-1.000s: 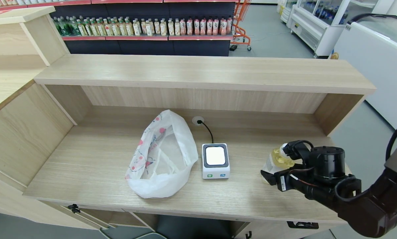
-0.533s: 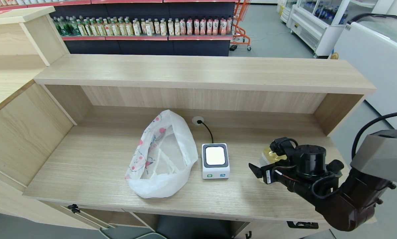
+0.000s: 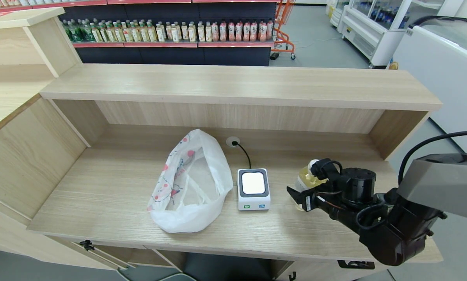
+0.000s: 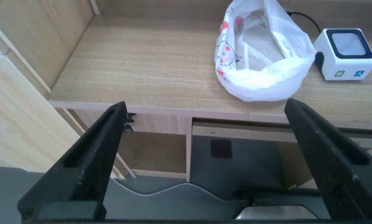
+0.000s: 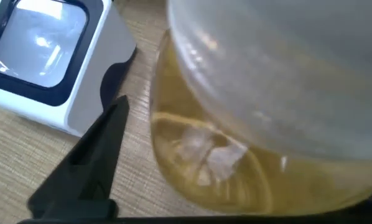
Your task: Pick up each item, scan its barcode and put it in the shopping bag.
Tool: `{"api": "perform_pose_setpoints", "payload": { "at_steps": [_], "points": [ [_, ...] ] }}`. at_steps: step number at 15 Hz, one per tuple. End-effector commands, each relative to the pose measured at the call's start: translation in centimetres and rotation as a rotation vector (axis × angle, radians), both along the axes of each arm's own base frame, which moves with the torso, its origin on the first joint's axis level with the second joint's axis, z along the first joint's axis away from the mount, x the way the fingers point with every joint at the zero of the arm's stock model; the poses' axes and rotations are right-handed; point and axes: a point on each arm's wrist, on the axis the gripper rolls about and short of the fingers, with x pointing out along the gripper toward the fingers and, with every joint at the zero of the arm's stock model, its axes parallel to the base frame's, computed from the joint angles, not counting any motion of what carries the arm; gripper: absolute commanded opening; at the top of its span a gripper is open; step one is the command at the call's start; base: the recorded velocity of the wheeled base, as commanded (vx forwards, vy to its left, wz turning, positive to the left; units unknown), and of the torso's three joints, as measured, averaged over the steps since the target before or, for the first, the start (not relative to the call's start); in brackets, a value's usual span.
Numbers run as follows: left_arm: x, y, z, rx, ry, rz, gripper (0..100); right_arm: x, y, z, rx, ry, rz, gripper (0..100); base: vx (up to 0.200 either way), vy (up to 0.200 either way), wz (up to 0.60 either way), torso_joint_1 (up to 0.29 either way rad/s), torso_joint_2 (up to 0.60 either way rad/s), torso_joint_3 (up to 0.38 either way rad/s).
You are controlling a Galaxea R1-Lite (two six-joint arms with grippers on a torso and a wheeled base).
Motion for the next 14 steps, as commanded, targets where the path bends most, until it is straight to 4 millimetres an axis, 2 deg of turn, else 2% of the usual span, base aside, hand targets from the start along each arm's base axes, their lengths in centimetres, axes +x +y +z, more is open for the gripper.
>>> {"api": "perform_pose_setpoints", "payload": {
  "at_steps": [1, 7, 10, 11, 13, 14],
  "points": [
    [0.0, 0.0, 0.0, 0.000, 0.001, 0.000, 100, 0.7, -0.4, 0.3, 0.001, -0.022, -0.012, 0, 0.000, 0.000, 0.00, 0.000, 0.00, 0.000],
    [0.0, 0.0, 0.0, 0.000, -0.001, 0.000, 100, 0.8, -0.9, -0.1, -0.044, -0.025, -0.017, 0, 0.000, 0.000, 0.00, 0.000, 0.00, 0.000],
    [0.0, 0.0, 0.0, 0.000, -0.001, 0.000, 100, 0.2, -1.5, 0.8, -0.026, -0.030, -0.014, 0, 0.000, 0.000, 0.00, 0.000, 0.00, 0.000],
    [0.0, 0.0, 0.0, 0.000, 0.001, 0.000, 100, -0.5, -2.3, 3.6, 0.053, -0.067, 0.020, 0, 0.000, 0.000, 0.00, 0.000, 0.00, 0.000],
    [0.0, 0.0, 0.0, 0.000, -0.001, 0.002, 100, -2.2, -2.9, 7.8, 0.117, -0.080, 0.092, 0, 0.000, 0.000, 0.00, 0.000, 0.00, 0.000],
    [0.0, 0.0, 0.0, 0.000, -0.001, 0.000, 100, -3.1, -3.2, 9.1, 0.131, -0.072, 0.124, 0, 0.000, 0.000, 0.00, 0.000, 0.00, 0.000]
  ]
}}
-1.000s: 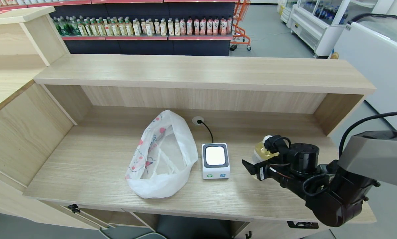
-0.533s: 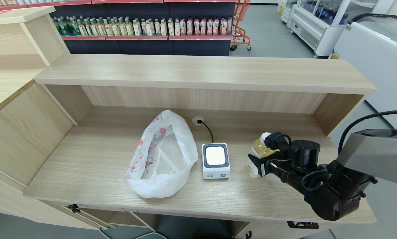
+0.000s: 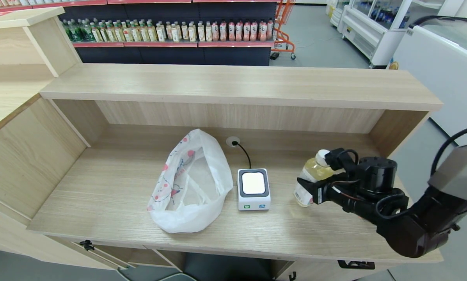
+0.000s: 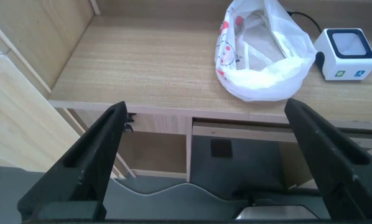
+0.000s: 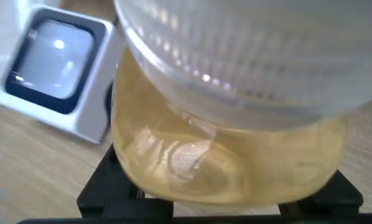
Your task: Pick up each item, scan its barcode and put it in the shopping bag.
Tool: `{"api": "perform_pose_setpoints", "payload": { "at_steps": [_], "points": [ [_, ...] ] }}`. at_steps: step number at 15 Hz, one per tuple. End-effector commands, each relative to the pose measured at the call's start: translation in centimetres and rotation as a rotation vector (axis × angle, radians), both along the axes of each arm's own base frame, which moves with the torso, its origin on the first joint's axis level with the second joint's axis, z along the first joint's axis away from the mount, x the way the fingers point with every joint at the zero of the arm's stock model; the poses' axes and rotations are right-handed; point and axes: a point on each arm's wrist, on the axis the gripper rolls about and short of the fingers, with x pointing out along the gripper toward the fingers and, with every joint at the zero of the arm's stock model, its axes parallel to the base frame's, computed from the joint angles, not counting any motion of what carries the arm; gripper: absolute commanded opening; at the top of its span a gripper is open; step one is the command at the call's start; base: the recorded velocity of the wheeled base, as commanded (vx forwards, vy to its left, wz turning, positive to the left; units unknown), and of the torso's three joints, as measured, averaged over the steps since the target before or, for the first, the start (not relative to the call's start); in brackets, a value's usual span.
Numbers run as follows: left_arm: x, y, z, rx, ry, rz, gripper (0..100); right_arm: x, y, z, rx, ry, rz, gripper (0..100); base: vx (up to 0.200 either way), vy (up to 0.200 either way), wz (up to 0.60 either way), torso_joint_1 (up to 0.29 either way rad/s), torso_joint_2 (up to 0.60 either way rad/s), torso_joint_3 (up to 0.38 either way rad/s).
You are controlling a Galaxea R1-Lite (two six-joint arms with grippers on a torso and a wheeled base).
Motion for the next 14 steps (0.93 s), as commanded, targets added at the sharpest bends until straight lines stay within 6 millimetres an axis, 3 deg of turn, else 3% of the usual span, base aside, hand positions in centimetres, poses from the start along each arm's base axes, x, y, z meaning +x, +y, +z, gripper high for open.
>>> {"api": "perform_pose_setpoints", "payload": {
  "at_steps": [1, 3, 5, 9, 14],
  "points": [
    [0.0, 0.0, 0.0, 0.000, 0.001, 0.000, 100, -4.0, -1.6, 8.0, 0.106, -0.081, 0.103, 0, 0.000, 0.000, 0.00, 0.000, 0.00, 0.000],
    [0.0, 0.0, 0.0, 0.000, 0.001, 0.002, 100, -6.4, -2.0, 11.1, 0.173, -0.048, 0.230, 0, 0.000, 0.000, 0.00, 0.000, 0.00, 0.000],
    [0.0, 0.0, 0.0, 0.000, 0.001, 0.000, 100, -7.8, -2.0, 12.3, 0.246, -0.002, 0.360, 0, 0.000, 0.000, 0.00, 0.000, 0.00, 0.000],
    [0.0, 0.0, 0.0, 0.000, -0.001, 0.000, 100, -9.5, -1.5, 12.6, 0.285, 0.092, 0.616, 0, 0.000, 0.000, 0.00, 0.000, 0.00, 0.000],
    [0.0, 0.0, 0.0, 0.000, 0.001, 0.000, 100, -10.8, -0.6, 12.4, 0.298, 0.145, 0.770, 0, 0.000, 0.000, 0.00, 0.000, 0.00, 0.000]
  ]
}}
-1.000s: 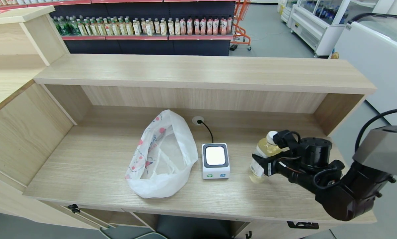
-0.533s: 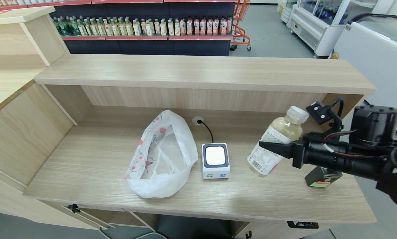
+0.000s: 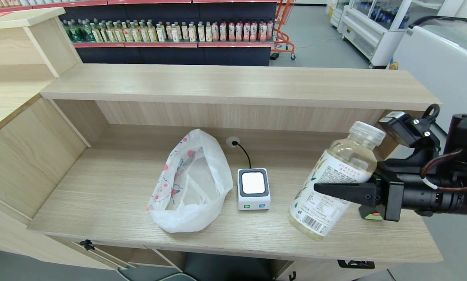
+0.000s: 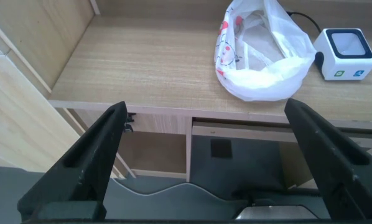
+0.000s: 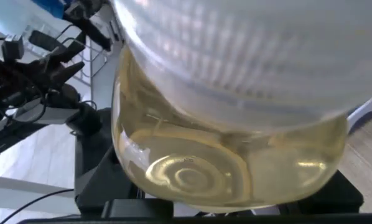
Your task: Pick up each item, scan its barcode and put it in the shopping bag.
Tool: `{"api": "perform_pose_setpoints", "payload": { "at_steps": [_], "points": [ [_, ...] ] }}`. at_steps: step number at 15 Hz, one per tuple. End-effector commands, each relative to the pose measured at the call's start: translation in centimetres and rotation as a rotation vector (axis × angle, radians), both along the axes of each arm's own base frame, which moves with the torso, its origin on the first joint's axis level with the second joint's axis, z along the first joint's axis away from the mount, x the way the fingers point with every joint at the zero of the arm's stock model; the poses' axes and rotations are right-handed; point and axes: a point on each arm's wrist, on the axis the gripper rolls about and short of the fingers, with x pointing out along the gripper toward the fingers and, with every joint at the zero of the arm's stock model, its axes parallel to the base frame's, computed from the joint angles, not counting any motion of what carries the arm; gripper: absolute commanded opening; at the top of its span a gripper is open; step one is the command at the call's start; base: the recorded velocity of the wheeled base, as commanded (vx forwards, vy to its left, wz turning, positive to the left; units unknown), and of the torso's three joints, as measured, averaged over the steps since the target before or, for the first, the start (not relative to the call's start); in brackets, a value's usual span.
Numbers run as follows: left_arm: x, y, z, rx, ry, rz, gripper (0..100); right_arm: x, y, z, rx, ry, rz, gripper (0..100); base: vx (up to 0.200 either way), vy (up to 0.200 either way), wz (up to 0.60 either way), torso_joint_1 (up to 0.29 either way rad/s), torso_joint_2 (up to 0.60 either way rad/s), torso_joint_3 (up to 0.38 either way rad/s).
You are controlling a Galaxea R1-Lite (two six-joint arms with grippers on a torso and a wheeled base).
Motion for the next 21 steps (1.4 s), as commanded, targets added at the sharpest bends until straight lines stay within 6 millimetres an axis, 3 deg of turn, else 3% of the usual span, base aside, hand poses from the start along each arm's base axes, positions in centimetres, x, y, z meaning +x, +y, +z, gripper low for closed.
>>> {"api": "perform_pose_setpoints", "payload": {
  "at_steps": [1, 6, 17, 21],
  "points": [
    [0.0, 0.0, 0.0, 0.000, 0.001, 0.000, 100, -1.0, 0.2, 0.3, 0.006, -0.012, 0.035, 0, 0.000, 0.000, 0.00, 0.000, 0.00, 0.000],
    [0.0, 0.0, 0.0, 0.000, 0.001, 0.000, 100, -2.3, 1.6, -0.1, -0.011, 0.016, 0.110, 0, 0.000, 0.000, 0.00, 0.000, 0.00, 0.000],
    [0.0, 0.0, 0.0, 0.000, 0.001, 0.000, 100, -1.8, 3.1, -1.5, -0.045, 0.069, 0.108, 0, 0.000, 0.000, 0.00, 0.000, 0.00, 0.000],
    [0.0, 0.0, 0.0, 0.000, 0.001, 0.000, 100, -1.7, 5.0, -1.6, -0.068, 0.067, 0.091, 0, 0.000, 0.000, 0.00, 0.000, 0.00, 0.000]
  ]
}}
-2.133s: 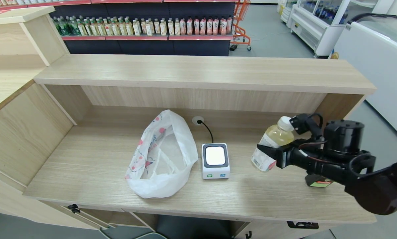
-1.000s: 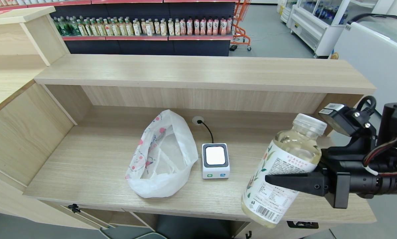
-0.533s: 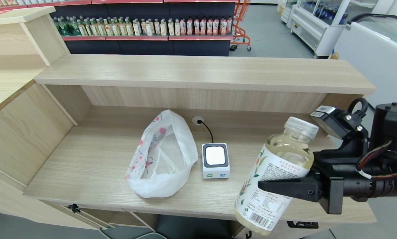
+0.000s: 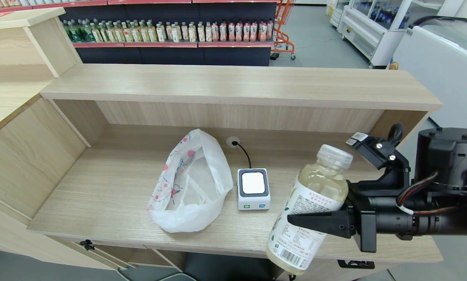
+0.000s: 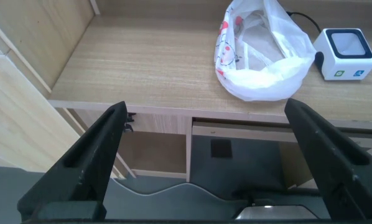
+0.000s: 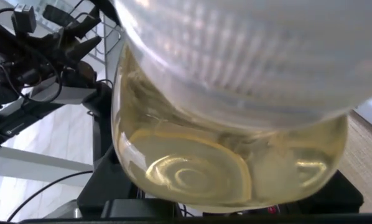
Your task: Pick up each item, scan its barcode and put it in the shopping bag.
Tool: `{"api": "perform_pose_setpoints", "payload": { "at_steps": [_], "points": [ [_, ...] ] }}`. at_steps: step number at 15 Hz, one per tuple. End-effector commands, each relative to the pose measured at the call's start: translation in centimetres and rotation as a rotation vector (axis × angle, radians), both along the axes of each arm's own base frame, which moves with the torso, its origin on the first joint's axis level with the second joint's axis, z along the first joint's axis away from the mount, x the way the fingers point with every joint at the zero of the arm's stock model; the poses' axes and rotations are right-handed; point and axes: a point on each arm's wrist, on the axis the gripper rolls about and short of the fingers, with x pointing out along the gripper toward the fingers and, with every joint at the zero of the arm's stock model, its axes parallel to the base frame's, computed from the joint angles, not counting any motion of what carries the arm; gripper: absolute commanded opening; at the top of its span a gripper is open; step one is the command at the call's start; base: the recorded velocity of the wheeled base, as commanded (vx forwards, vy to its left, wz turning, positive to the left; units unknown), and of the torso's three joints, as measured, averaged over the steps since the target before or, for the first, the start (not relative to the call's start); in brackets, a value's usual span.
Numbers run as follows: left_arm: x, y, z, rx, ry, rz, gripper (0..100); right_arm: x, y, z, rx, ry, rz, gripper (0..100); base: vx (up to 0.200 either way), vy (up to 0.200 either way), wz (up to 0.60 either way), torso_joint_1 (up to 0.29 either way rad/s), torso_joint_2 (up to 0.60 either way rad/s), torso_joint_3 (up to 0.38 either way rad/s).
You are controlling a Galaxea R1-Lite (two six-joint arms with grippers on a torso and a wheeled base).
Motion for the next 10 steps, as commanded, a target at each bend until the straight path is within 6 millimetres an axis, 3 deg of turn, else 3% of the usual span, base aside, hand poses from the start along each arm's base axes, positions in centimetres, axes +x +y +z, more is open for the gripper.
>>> {"api": "perform_pose_setpoints", "payload": {
  "at_steps": [1, 10],
  "points": [
    [0.0, 0.0, 0.0, 0.000, 0.001, 0.000, 100, 0.1, 1.1, -0.4, -0.014, 0.013, 0.018, 0, 0.000, 0.000, 0.00, 0.000, 0.00, 0.000],
    [0.0, 0.0, 0.0, 0.000, -0.001, 0.000, 100, 1.1, 3.3, -0.4, -0.029, 0.001, -0.008, 0, 0.000, 0.000, 0.00, 0.000, 0.00, 0.000]
  ]
}}
